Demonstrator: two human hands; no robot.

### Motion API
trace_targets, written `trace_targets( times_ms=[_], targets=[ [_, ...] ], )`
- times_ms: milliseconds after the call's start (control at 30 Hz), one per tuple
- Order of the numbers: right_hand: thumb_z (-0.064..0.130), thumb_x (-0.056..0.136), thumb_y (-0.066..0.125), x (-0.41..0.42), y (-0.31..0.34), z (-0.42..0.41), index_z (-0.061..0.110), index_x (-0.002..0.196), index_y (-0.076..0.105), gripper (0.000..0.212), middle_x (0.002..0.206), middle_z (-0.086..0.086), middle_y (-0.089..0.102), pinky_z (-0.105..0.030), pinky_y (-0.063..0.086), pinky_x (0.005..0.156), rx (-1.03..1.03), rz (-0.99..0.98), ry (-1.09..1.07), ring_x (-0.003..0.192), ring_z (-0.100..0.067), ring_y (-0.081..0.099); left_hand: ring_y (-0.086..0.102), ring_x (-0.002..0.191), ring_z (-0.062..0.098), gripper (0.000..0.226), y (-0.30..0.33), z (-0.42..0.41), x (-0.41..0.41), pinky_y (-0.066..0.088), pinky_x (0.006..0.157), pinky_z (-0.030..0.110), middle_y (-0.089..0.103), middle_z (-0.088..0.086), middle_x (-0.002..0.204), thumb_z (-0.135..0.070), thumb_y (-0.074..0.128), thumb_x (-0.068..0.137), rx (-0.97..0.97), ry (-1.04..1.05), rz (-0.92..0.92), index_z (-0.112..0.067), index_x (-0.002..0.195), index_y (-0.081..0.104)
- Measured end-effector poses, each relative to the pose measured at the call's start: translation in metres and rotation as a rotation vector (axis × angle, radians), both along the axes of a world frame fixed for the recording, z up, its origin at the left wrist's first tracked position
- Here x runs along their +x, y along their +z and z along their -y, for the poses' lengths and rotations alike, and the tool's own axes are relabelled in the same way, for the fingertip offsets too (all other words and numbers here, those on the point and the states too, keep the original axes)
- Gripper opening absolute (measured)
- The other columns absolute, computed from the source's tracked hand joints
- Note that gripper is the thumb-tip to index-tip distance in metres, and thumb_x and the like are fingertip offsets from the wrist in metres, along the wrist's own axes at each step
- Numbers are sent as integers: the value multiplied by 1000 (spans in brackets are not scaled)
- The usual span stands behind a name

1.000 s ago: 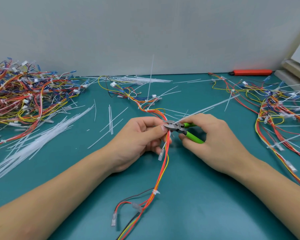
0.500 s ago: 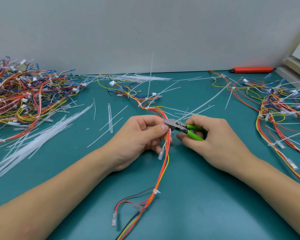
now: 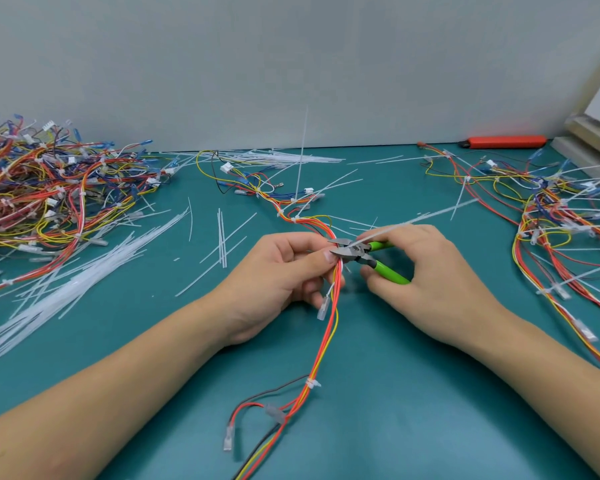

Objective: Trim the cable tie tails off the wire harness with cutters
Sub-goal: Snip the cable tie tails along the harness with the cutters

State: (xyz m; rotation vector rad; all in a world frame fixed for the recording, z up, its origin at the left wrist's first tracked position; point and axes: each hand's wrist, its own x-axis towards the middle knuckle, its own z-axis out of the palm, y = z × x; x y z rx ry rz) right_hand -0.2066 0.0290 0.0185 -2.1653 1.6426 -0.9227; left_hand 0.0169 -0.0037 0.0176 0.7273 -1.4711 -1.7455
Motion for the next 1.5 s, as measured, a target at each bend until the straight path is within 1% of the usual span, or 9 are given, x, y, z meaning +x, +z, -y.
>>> trace_targets(
  times_ms=[233,333,467,700,833,1100,1200,1333,1500],
  targets=[
    [31,84,74,0,-1,0,35,117,66,35,111,23,65,-24,40,96,-2,-4,-33,113,-9,53,45,58,13,13,0,0,0,52,56,25,68,9,79,-14,60,97,-1,9,14,-4,98,69],
    [33,84,76,1,-1,0,34,85,64,12,78,15,63,-24,41,75,-4,13,-39,83,-8,53,43,58,14,12,1,0,-1,52,56,26,66,11,79,-15,61,96,-4,15,24,-7,92,69],
    [41,83,77,1,-1,-3,27,67,51,33,53,4,41,-34,34,55,41,67,-48,54,-14,35,41,59,16,12,2,-2,-1,52,56,26,64,12,79,-16,62,94,-2,16,31,-7,89,68],
    [36,84,75,2,0,-3,33,84,66,10,76,12,64,-31,44,76,-11,41,-24,82,-11,55,41,60,17,14,1,-1,-1,52,55,29,65,11,79,-13,61,97,-16,18,35,0,98,66],
    [39,82,71,1,1,-3,33,115,71,34,109,22,67,-21,38,97,-7,2,-24,114,-11,53,44,59,14,14,1,-1,0,52,55,27,67,7,77,-11,59,99,-16,13,28,0,103,67],
    [31,83,75,0,1,-3,31,112,73,28,105,18,69,-20,40,95,-40,-21,-4,108,-13,55,44,58,13,15,3,-1,0,52,57,25,68,10,78,-11,59,98,13,-6,18,-7,93,72],
    [33,84,77,0,1,-2,32,84,69,8,71,13,62,-32,45,76,-44,21,-2,78,-11,54,42,59,14,15,3,-2,1,51,56,25,66,11,79,-11,58,99,9,-12,22,-7,90,71],
    [45,86,73,-3,-1,-1,28,75,61,24,57,4,45,-35,36,53,-79,25,-9,57,-16,40,42,61,15,16,4,-1,1,51,57,26,65,10,80,-14,61,98,3,-34,29,-11,87,72],
    [34,85,76,1,-1,-1,34,103,74,18,96,18,69,-26,45,91,-84,24,13,99,-10,58,43,59,14,15,3,-2,1,51,56,25,67,9,79,-10,58,100,9,-20,15,-7,91,70]
  ],
)
